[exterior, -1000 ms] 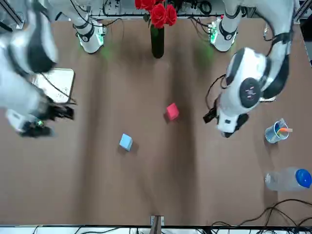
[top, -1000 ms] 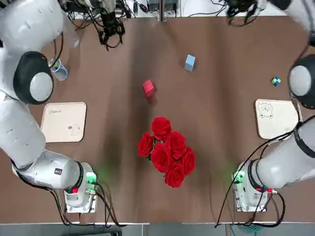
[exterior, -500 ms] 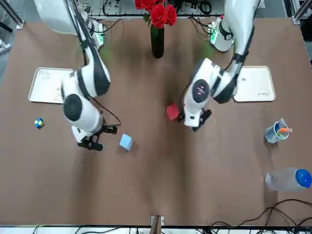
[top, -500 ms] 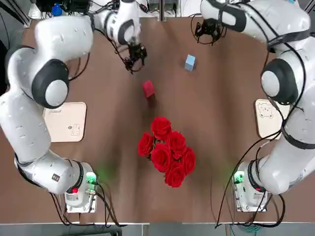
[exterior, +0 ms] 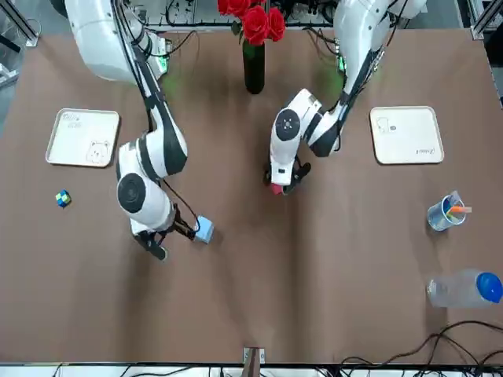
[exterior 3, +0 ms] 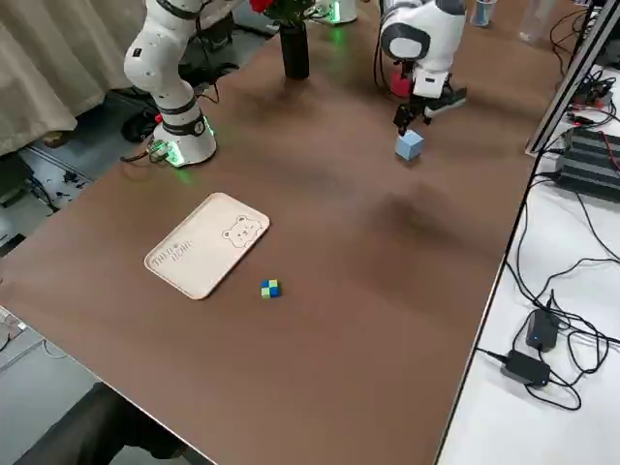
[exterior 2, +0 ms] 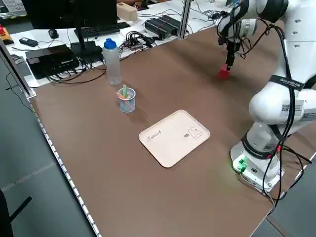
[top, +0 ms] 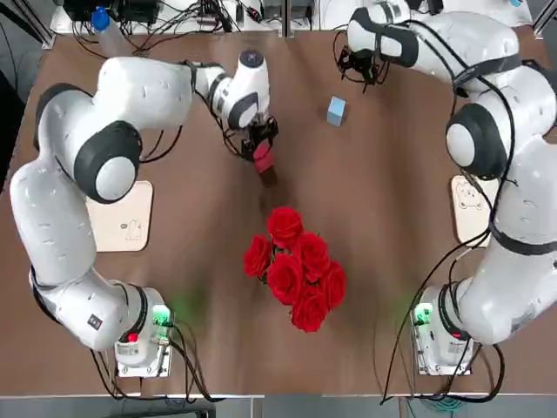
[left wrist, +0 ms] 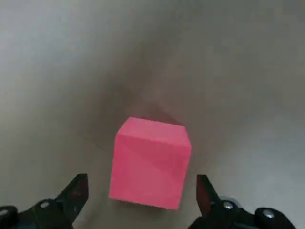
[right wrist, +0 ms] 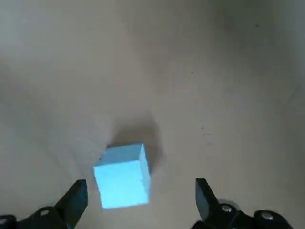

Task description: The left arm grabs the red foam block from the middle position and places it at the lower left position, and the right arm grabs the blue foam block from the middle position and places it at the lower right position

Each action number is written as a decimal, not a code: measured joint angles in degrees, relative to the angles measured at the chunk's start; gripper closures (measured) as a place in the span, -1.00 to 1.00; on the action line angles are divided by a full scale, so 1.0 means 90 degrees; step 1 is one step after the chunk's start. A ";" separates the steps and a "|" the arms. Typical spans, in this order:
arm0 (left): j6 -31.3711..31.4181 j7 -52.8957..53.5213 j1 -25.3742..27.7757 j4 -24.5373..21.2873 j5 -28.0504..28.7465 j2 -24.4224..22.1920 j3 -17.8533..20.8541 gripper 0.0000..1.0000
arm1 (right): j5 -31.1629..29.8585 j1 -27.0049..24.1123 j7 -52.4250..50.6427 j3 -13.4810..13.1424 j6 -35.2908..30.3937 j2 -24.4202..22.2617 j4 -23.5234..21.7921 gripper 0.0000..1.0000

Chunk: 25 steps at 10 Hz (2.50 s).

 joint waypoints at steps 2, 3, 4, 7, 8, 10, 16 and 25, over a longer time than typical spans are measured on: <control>0.0114 -0.0003 0.0001 -0.0058 0.0293 0.0052 0.0014 -1.00 | -0.0001 0.0232 0.0337 0.0007 0.0427 0.0234 0.0002 -1.00; 0.0114 -0.0003 0.0000 -0.0061 0.0412 0.0064 0.0013 -1.00 | -0.0007 0.0327 0.0383 0.0007 0.0486 0.0341 0.0005 -1.00; 0.0114 -0.0002 -0.0020 -0.0066 0.0495 0.0099 0.0010 -0.97 | -0.0064 0.0386 0.0397 0.0006 0.0570 0.0445 0.0006 -1.00; 0.0151 -0.0006 -0.0130 -0.0068 0.0706 0.0329 0.0014 -0.59 | -0.0314 0.0410 0.0399 -0.0007 0.0812 0.0694 0.0013 -1.00; 0.0167 -0.0006 -0.0105 -0.0060 0.0714 0.0337 0.0028 -0.49 | -0.0458 0.0410 0.0399 -0.0010 0.0825 0.0739 0.0014 -1.00; 0.0162 -0.0059 -0.0056 -0.0009 0.0715 0.0303 0.0055 -0.25 | -0.0614 0.0416 0.0399 -0.0007 0.0826 0.0811 0.0020 -1.00; -0.1219 0.0380 0.0779 0.0037 0.0707 -0.0675 0.0032 -0.25 | -0.0631 0.0544 0.0399 -0.0001 0.0830 0.0923 0.0028 -0.36; -0.2207 0.3060 0.3929 -0.1599 0.0668 -0.2412 0.0019 -0.25 | -0.0655 0.0014 -0.0453 -0.0190 -0.1790 0.0675 0.1685 -0.02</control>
